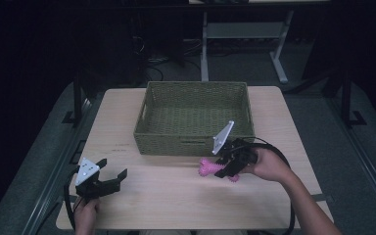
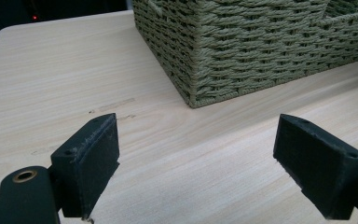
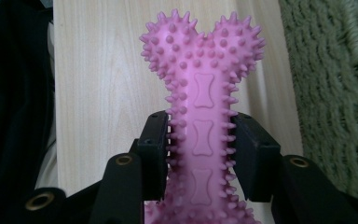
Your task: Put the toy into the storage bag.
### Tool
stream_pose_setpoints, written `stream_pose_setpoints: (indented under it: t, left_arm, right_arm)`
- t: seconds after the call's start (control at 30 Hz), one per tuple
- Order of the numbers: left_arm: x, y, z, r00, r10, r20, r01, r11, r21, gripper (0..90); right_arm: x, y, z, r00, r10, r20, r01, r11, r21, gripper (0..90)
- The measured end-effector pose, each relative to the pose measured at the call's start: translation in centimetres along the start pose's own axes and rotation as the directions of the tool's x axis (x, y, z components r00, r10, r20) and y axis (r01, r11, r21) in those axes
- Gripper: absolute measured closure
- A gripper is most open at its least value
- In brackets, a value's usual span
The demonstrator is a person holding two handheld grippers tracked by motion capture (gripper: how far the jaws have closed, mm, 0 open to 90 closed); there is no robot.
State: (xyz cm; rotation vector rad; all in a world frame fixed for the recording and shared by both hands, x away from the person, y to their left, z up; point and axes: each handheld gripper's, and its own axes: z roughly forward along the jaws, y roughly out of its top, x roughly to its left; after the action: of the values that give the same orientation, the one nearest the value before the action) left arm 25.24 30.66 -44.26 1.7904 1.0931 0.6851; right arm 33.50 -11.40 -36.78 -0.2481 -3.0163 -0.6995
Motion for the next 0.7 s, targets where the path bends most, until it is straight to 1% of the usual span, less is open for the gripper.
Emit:
stream_pose_setpoints:
  t: [0.13, 0.33, 0.47, 0.53, 0.63, 0.7]
  left_arm:
    - [0.0, 0.0, 0.0, 1.0000, 0.001, -0.002, -0.001, 1.0000, -0.001, 13.8]
    - [0.1, 0.0, 0.0, 1.0000, 0.002, 0.001, -0.002, 1.0000, 0.002, 13.9]
    - [0.0, 0.0, 0.0, 1.0000, 0.005, 0.001, -0.005, 1.0000, 0.001, 13.8]
    - [0.1, 0.0, 0.0, 1.0000, -0.001, 0.000, 0.001, 1.0000, 0.000, 13.9]
    - [0.1, 0.0, 0.0, 1.0000, -0.003, -0.003, 0.003, 1.0000, -0.001, 13.8]
    - [0.1, 0.0, 0.0, 1.0000, 0.000, -0.002, 0.000, 1.0000, -0.001, 13.8]
  right_arm:
    - [-0.3, 0.5, -1.0, 1.0000, -0.004, 0.008, 0.004, 1.0000, 0.000, 58.4]
    - [-0.5, 1.0, -1.9, 0.9998, -0.013, 0.013, 0.013, 0.9999, -0.009, 58.4]
    - [-1.0, 1.2, -2.5, 0.9999, -0.006, 0.015, 0.006, 0.9998, -0.020, 58.4]
    - [-1.3, 1.4, -3.1, 0.9998, -0.007, 0.020, 0.007, 0.9994, -0.034, 58.4]
    - [-1.5, 1.5, -3.5, 0.9998, -0.003, 0.021, 0.004, 0.9994, -0.035, 58.4]
    - [-1.7, 1.7, -3.7, 0.9996, 0.000, 0.029, 0.001, 0.9995, -0.033, 58.4]
